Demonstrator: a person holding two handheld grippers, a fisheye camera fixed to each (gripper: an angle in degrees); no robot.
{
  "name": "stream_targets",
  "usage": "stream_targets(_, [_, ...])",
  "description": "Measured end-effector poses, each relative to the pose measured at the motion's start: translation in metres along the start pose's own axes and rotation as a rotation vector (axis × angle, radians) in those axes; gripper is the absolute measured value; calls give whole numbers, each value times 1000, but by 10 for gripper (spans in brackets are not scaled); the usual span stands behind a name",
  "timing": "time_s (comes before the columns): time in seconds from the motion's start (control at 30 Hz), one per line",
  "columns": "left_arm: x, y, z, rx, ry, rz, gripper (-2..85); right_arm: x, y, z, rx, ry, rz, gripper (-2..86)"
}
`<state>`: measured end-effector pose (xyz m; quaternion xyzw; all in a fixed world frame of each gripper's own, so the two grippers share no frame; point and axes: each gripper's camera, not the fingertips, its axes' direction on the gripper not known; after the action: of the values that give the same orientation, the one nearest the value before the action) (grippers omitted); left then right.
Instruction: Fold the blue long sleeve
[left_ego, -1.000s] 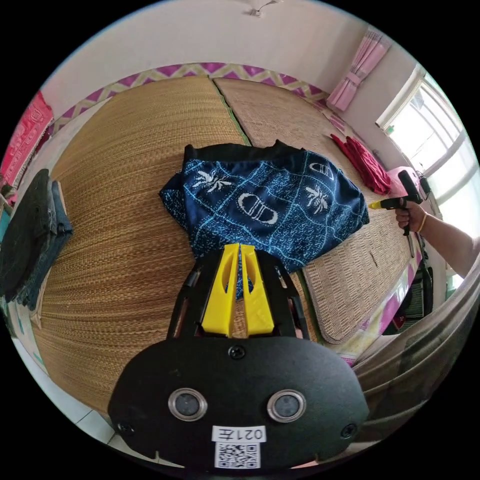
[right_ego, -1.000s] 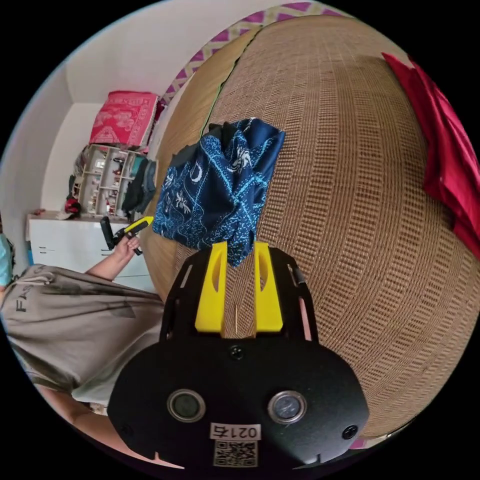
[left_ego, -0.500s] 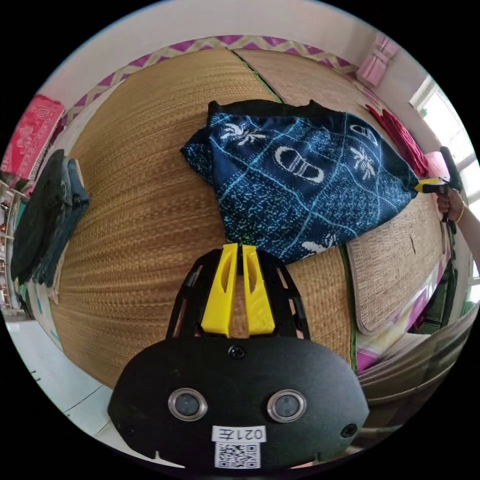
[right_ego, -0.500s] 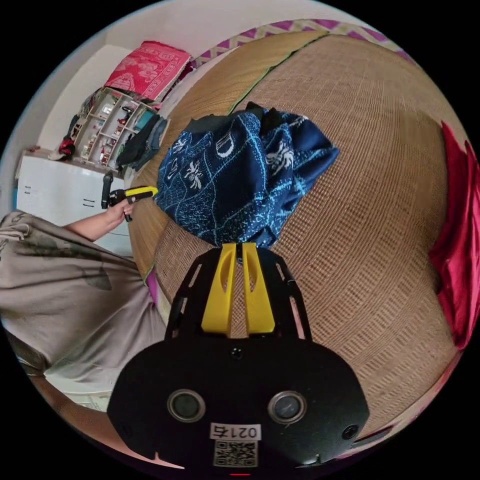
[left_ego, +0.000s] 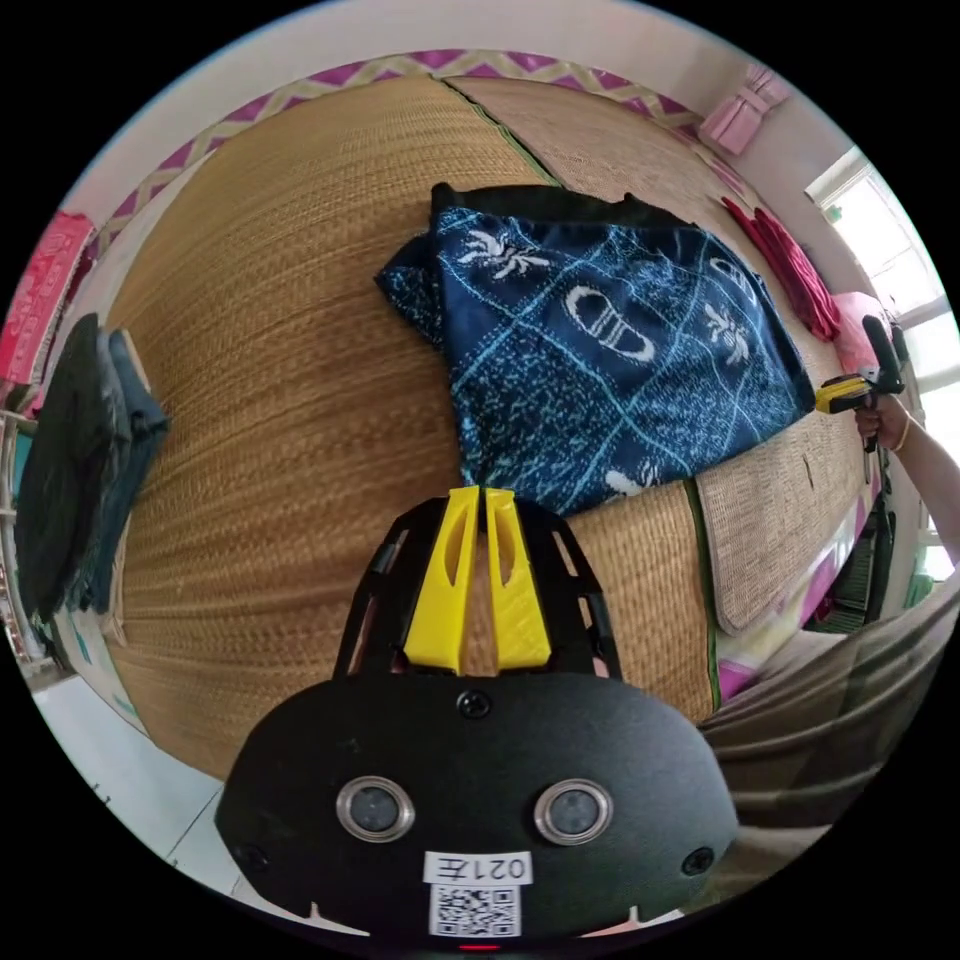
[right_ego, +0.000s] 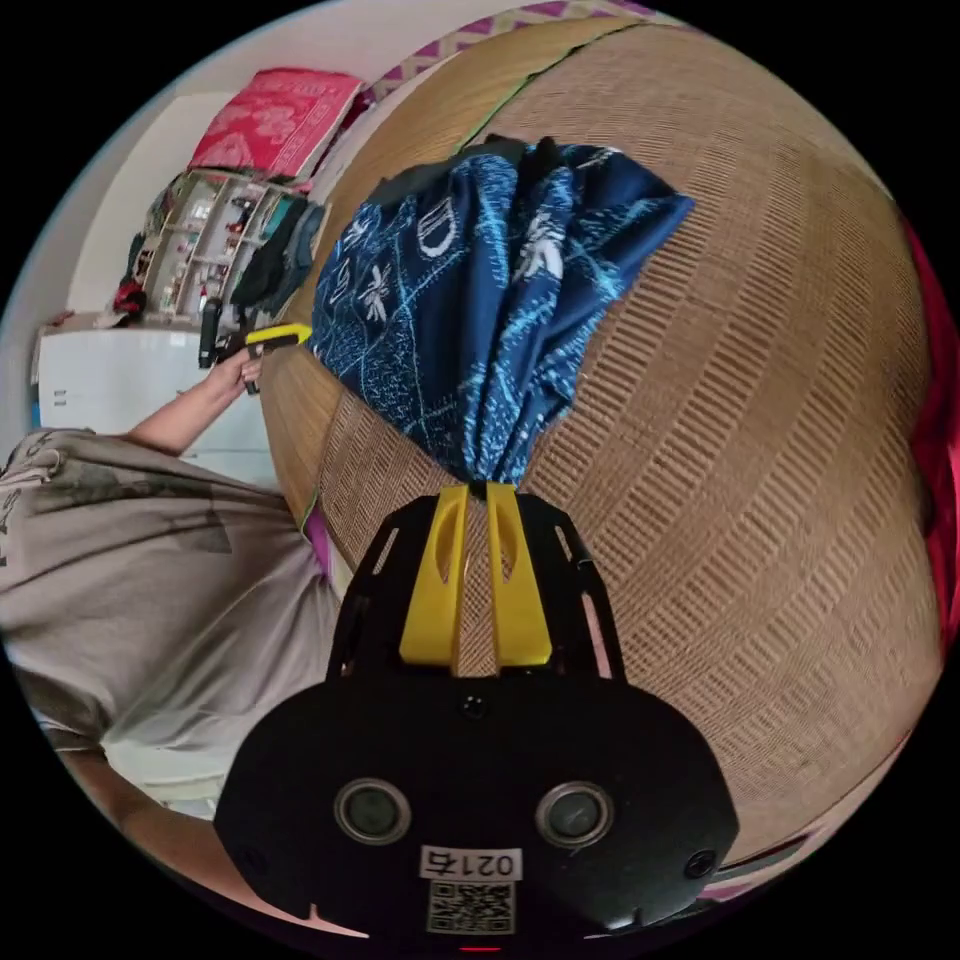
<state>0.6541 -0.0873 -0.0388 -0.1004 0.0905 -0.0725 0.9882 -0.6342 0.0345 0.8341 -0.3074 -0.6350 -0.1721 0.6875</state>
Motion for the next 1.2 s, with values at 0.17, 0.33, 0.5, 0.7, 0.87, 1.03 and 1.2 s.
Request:
stream_targets(0.17, [-41,-37,-32,168,77,-5,20,-17,-31,-48,223,26,-54,77])
stream_targets(0.33, [-62,-168,20,109,202,65,78,-19,-127,-39,192,99,-81,90])
stream_targets(0.5, [-95,-250,102,-32,367,46,95,21,-176,-17,123,33,45,91])
stream_targets(0.7, [-101,-309,170,-88,378,69,96,40,-198,-7,112,-70,58,84])
stream_targets(0.87, [-115,-341,209,-75,444,47,77,47,-205,-6,83,-127,28,32])
stream_targets(1.03, [-123,-363,226,-7,475,39,75,54,-191,-22,147,-197,41,11])
stream_targets(1.2, [-106,-392,290,-90,357,54,80,61,-172,-42,220,-251,67,7])
